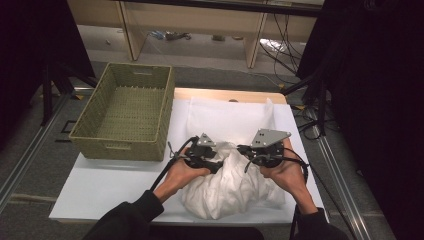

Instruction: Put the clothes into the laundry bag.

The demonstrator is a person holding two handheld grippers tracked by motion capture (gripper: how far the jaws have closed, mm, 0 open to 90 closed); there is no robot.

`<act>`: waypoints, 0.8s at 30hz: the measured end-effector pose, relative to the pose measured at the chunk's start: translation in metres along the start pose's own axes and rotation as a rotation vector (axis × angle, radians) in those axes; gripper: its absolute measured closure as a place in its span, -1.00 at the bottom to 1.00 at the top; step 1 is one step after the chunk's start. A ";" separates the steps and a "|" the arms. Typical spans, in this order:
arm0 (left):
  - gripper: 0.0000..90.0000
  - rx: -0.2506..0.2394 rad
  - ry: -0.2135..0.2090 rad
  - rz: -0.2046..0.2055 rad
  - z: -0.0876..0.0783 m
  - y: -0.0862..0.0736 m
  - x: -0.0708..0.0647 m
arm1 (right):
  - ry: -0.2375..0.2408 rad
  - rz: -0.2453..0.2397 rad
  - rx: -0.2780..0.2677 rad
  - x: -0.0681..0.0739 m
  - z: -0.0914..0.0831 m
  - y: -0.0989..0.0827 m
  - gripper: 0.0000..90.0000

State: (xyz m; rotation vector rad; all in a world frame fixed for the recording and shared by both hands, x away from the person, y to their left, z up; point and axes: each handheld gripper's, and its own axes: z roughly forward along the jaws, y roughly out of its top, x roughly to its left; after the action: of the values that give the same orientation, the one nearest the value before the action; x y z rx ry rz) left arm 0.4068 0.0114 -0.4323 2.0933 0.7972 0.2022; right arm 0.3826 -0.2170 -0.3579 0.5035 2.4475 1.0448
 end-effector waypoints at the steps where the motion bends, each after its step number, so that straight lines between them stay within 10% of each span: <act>1: -0.18 0.001 0.001 -0.012 -0.014 -0.004 0.003 | 0.000 -0.004 0.005 0.001 0.000 0.000 1.00; 4: -0.38 0.073 0.036 0.010 -0.035 -0.012 0.005 | -0.003 -0.010 0.007 0.003 0.000 0.001 1.00; 12: -0.66 0.194 -0.071 0.016 -0.040 -0.045 0.007 | -0.002 -0.006 0.010 0.003 0.000 0.001 1.00; 13: -0.68 0.152 -0.106 -0.094 -0.023 -0.049 0.007 | -0.003 -0.014 0.007 0.003 0.001 0.001 1.00; 14: -0.68 0.164 -0.141 -0.121 -0.014 -0.048 0.007 | -0.004 -0.016 0.007 0.003 0.002 0.002 1.00; 19: 0.46 0.110 -0.166 -0.074 -0.002 -0.033 -0.002 | -0.004 -0.034 -0.005 0.007 0.004 0.004 1.00; 24: 0.64 0.023 -0.152 0.024 -0.012 -0.008 -0.021 | 0.006 -0.044 -0.020 0.010 -0.002 0.010 1.00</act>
State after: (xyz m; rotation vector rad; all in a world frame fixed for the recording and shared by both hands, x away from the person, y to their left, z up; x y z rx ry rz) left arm 0.3814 0.0101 -0.4278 2.1122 0.6863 0.0465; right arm 0.3750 -0.2067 -0.3512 0.4393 2.4399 1.0533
